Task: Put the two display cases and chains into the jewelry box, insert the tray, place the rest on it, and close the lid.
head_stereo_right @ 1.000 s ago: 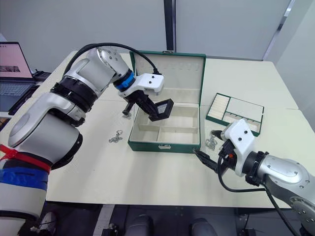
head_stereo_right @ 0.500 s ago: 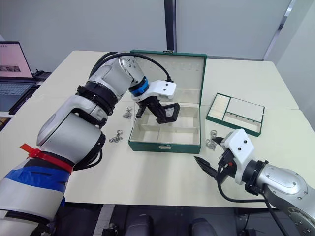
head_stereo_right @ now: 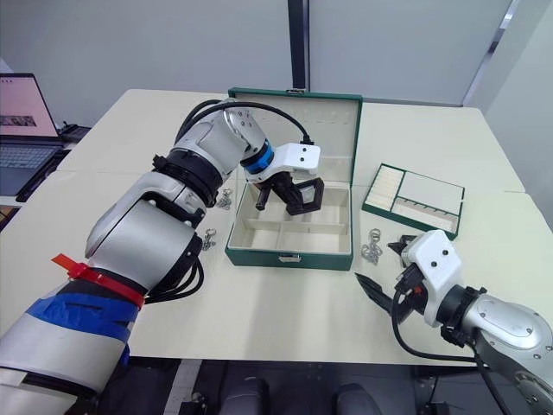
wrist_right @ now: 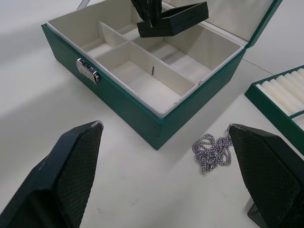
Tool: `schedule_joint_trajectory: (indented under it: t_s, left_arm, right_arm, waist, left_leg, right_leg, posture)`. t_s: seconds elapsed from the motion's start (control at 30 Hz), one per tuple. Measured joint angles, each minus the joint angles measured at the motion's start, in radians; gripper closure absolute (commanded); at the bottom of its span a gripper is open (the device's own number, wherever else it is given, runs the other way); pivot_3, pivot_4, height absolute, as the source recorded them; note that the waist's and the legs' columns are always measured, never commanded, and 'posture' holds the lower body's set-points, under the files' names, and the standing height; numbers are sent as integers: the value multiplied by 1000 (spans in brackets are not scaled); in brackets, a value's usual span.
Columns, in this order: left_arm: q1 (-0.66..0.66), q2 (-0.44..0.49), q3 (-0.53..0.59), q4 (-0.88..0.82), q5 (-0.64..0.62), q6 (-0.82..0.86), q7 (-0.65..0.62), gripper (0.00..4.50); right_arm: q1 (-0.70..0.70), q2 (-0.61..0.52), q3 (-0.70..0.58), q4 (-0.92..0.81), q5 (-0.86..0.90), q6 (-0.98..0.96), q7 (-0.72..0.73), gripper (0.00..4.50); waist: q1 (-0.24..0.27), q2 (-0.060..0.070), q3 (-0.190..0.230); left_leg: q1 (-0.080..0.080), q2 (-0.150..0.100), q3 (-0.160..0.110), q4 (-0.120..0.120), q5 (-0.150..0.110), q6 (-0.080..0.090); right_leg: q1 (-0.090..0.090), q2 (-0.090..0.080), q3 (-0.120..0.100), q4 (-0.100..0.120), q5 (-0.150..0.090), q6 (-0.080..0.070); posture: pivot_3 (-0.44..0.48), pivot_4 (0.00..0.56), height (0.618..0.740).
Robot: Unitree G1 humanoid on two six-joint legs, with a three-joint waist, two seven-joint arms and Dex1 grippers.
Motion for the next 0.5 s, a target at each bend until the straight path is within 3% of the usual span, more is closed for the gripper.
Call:
schedule_joint_trajectory:
  t_s: [0.5]
  left_arm:
    - [17, -52, 44, 43, 53, 5, 76, 4466]
  right_arm:
    - [-13, -6, -6, -30, 25, 23, -35, 0]
  waist:
    - [1, 0, 0]
  left_leg:
    - [0, 0, 0, 0, 0, 0]
  right_leg:
    - [0, 0, 0, 0, 0, 0]
  posture:
    - [0, 150, 740]
